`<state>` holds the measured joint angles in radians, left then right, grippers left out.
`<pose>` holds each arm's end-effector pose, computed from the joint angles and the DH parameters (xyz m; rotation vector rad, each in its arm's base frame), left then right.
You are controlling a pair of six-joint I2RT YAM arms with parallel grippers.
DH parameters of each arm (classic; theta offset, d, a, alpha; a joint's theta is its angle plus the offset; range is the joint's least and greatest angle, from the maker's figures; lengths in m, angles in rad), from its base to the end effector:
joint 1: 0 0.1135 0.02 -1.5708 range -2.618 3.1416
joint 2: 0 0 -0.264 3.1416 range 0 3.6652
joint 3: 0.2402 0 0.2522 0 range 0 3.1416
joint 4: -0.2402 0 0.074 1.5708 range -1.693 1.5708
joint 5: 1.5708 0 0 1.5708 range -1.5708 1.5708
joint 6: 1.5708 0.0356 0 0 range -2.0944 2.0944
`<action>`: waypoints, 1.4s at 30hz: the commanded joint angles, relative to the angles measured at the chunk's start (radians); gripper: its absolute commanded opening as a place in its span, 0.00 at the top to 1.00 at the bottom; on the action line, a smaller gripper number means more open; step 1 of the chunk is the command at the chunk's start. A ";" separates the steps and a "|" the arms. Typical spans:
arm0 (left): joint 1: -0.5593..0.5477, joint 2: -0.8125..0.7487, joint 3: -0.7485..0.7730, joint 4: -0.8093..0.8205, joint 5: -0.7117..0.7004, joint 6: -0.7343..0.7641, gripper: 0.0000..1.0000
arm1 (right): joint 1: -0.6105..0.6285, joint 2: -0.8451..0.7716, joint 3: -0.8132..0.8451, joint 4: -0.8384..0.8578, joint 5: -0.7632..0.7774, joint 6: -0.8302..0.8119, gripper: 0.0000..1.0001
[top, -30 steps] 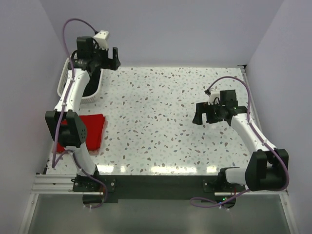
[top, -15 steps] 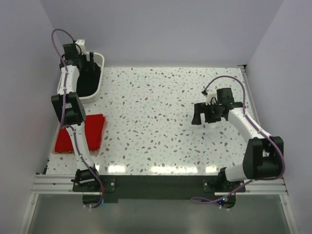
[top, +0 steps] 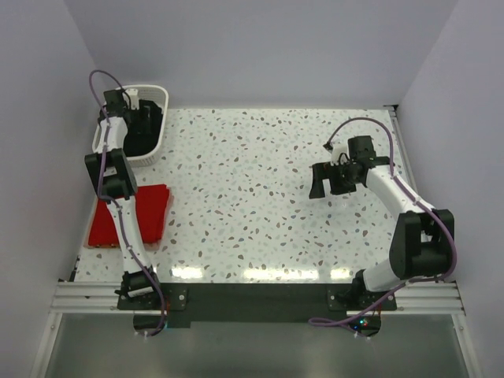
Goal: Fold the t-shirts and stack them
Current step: Grab the tshirt from the pile, then move the tshirt to the center of the board
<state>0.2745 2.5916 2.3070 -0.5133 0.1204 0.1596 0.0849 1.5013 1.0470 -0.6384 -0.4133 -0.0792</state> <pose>0.5531 0.1513 0.1620 -0.0778 2.3611 0.0679 0.2949 0.0394 0.2286 -0.3474 2.5947 0.5499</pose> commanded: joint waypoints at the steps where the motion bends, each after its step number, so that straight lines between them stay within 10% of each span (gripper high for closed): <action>1: 0.014 0.033 0.012 -0.091 0.025 0.058 0.15 | -0.002 0.007 0.045 -0.021 -0.012 -0.016 0.01; 5: 0.015 -0.011 0.014 -0.100 0.111 0.048 0.93 | -0.002 0.007 0.057 -0.030 -0.010 -0.017 0.02; 6: 0.014 -0.031 0.015 -0.096 0.133 0.034 1.00 | -0.002 0.004 0.059 -0.032 -0.012 -0.019 0.01; 15: -0.014 -0.396 0.046 0.051 0.260 -0.084 1.00 | -0.001 -0.047 0.036 -0.012 -0.039 -0.016 0.01; 29: -0.391 -0.761 -0.084 -0.018 0.451 -0.143 1.00 | -0.002 -0.130 0.041 -0.014 -0.013 -0.022 0.01; 30: -0.393 -0.777 -0.113 -0.011 0.502 -0.150 0.99 | -0.002 -0.141 0.041 -0.015 -0.004 -0.024 0.01; 34: -0.345 -0.901 -0.446 0.054 0.579 -0.152 0.00 | -0.005 -0.185 0.048 -0.040 0.001 -0.057 0.01; 42: -0.222 -0.993 -0.840 0.046 0.726 0.006 0.00 | -0.007 -0.148 0.080 -0.099 0.016 -0.128 0.02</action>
<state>0.1059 1.6684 1.5249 -0.4435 0.7601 0.0338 0.0837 1.3296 1.0752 -0.6956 -0.4187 -0.1513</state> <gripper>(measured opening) 0.996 0.986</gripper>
